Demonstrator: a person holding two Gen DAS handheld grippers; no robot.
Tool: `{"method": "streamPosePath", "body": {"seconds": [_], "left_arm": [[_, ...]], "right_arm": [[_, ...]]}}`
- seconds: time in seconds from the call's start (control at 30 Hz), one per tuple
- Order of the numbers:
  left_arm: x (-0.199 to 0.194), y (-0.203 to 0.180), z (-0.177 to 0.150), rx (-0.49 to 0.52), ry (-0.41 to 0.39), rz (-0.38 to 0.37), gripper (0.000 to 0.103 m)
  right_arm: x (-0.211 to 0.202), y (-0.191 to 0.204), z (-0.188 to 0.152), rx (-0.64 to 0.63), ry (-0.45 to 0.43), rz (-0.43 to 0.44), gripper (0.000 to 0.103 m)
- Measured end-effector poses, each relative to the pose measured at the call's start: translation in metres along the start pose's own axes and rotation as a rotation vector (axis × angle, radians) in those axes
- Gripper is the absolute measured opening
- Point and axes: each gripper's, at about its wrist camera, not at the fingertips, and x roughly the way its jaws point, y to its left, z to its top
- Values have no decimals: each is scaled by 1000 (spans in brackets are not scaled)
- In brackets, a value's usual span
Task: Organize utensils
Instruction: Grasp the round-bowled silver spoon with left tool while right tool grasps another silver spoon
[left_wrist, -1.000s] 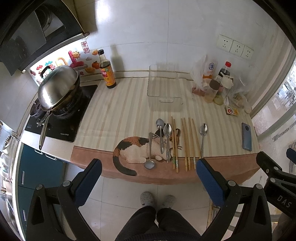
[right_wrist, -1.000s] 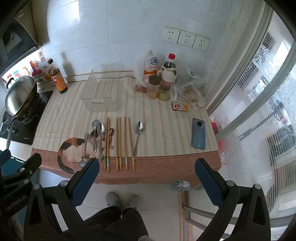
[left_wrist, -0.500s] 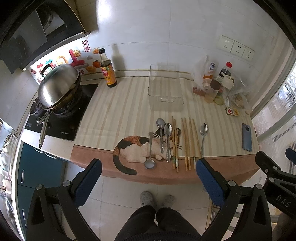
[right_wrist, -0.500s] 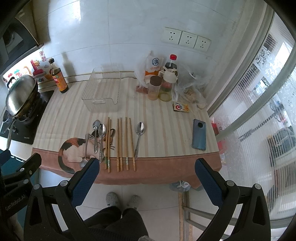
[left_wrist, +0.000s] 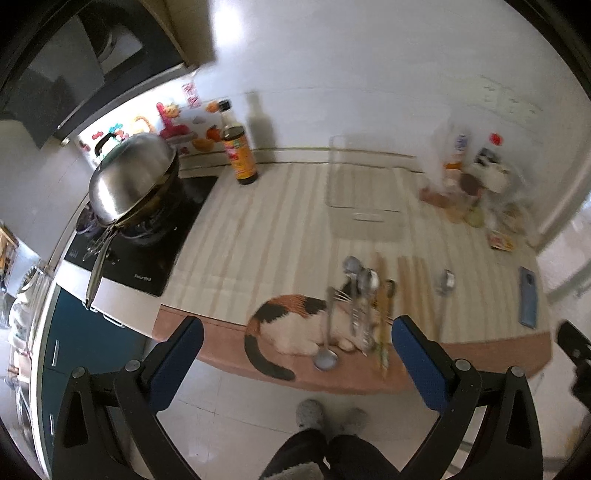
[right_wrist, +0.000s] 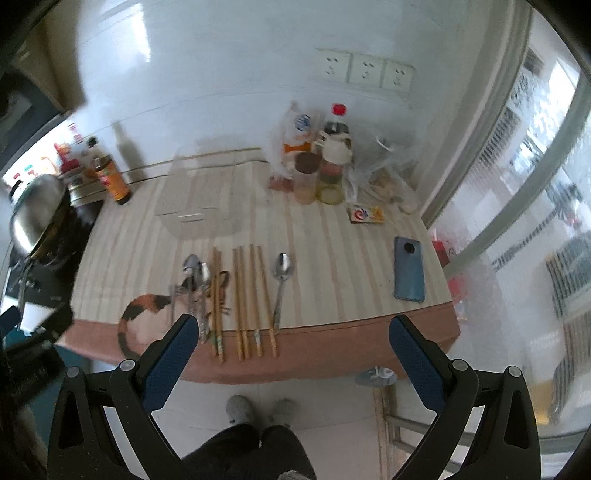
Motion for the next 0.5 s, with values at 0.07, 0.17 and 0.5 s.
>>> {"method": "streamPosePath", "body": {"seconds": [0.07,0.17,0.5], "left_arm": [[23,6,3,-18,36,20,103],[66,12,3,-51,107,43,103],[195,2,-28,-89,452,-64,95]], "right_arm": [[23,-9,1,30,24,-6,103],[60,-20,4,60,67,-17,102],[182,-33,5,72,246,4,69]]}}
